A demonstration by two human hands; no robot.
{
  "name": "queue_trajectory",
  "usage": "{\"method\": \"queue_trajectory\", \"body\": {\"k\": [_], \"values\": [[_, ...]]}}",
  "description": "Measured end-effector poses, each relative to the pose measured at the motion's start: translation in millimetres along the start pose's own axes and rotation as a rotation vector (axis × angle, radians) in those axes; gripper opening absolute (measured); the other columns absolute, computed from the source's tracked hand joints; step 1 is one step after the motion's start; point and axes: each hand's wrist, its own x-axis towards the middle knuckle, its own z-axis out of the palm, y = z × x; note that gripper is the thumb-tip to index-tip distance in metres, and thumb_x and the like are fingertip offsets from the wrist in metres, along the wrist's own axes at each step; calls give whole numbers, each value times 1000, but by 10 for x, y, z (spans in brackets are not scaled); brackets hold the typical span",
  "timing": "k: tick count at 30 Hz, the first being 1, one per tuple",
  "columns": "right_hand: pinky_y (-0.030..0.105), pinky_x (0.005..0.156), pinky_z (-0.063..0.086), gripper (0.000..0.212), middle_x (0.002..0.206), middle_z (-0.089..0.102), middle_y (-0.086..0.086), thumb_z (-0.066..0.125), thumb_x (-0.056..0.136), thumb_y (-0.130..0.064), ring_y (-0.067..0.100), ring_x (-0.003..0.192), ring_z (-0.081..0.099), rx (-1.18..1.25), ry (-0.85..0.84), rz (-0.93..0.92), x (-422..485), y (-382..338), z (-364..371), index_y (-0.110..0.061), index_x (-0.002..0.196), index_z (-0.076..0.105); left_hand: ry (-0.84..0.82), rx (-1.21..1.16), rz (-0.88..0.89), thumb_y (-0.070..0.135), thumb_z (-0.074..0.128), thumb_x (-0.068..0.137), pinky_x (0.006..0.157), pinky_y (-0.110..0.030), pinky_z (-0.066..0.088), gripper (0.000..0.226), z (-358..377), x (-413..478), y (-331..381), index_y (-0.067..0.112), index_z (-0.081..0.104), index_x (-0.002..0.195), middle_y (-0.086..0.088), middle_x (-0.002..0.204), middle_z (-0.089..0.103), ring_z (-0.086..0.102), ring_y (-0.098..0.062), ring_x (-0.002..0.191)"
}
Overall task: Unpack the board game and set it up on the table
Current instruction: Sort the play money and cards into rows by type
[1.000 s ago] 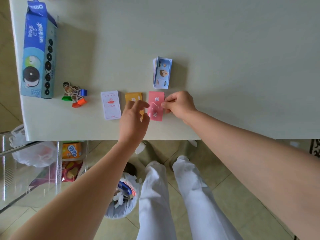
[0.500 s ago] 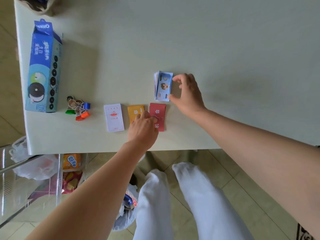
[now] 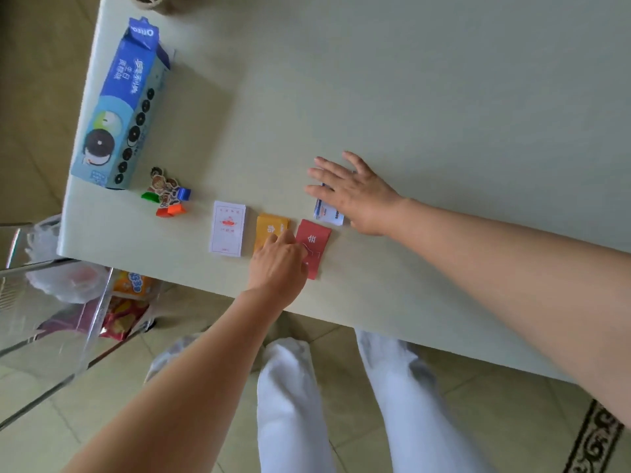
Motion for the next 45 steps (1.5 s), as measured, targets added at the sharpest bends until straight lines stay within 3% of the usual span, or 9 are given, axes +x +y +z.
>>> {"method": "queue_trajectory", "body": {"k": [3, 6, 8, 13, 27, 30, 33, 39, 45], "values": [[42, 117, 12, 57, 146, 35, 6, 56, 85, -13, 24, 142, 26, -116, 60, -121, 77, 97, 71, -20, 139, 38, 27, -28, -65, 21, 44, 95, 86, -34, 41, 28, 21, 21, 54, 20, 69, 108, 0, 117, 51, 46, -24, 108], [32, 98, 45, 39, 99, 62, -2, 75, 62, -17, 18, 95, 62, -242, 101, -220, 197, 131, 109, -24, 99, 65, 42, -53, -125, 22, 43, 96, 84, -36, 43, 27, 44, 26, 95, 18, 69, 103, 0, 114, 52, 47, -24, 103], [27, 84, 48, 39, 91, 62, -3, 77, 55, -19, 17, 86, 62, -243, 121, -233, 236, 143, 33, -22, 92, 66, 54, -57, -142, 22, 43, 96, 85, -37, 44, 28, 53, 34, 114, 17, 69, 101, 0, 114, 52, 47, -24, 101], [34, 94, 33, 47, 127, 43, 9, 60, 83, -19, 27, 119, 41, -157, 64, -262, 299, 193, -78, -9, 126, 43, 67, -86, -193, 22, 40, 97, 86, -41, 45, 30, 101, 48, 124, 14, 69, 101, -2, 116, 53, 48, -26, 101], [36, 93, 32, 46, 128, 41, 12, 56, 84, -20, 31, 116, 40, -84, 80, -199, 159, 304, 56, -8, 127, 43, 62, -121, -220, 27, 39, 98, 87, -40, 44, 31, 106, 27, 169, 11, 64, 109, -4, 123, 49, 46, -26, 104], [32, 76, 45, 47, 102, 59, 9, 75, 59, -20, 27, 93, 58, -129, 153, -256, 142, 298, 90, -8, 103, 60, 59, -124, -211, 27, 39, 98, 88, -40, 44, 31, 96, 24, 157, 11, 64, 109, -3, 122, 50, 47, -25, 104], [26, 61, 46, 47, 78, 62, 2, 79, 43, -21, 22, 70, 61, -115, 153, -262, 110, 278, 188, -13, 87, 64, 67, -138, -206, 26, 41, 97, 87, -40, 44, 30, 99, 15, 137, 12, 64, 109, -3, 117, 51, 47, -24, 103], [36, 95, 29, 65, 129, 45, 7, 65, 80, -19, 26, 121, 43, 116, 23, -244, 20, 392, 231, -14, 137, 36, 80, -164, -184, 23, 45, 95, 86, -39, 45, 25, 88, -2, 108, 15, 66, 107, -3, 112, 52, 48, -25, 103], [35, 95, 28, 79, 131, 31, 6, 68, 75, -18, 22, 118, 46, 104, -40, -310, 153, 435, 115, -23, 143, 28, 165, -187, -174, 18, 44, 93, 75, -40, 46, 25, 73, 17, 153, 11, 60, 110, -7, 104, 52, 50, -27, 96]]}}
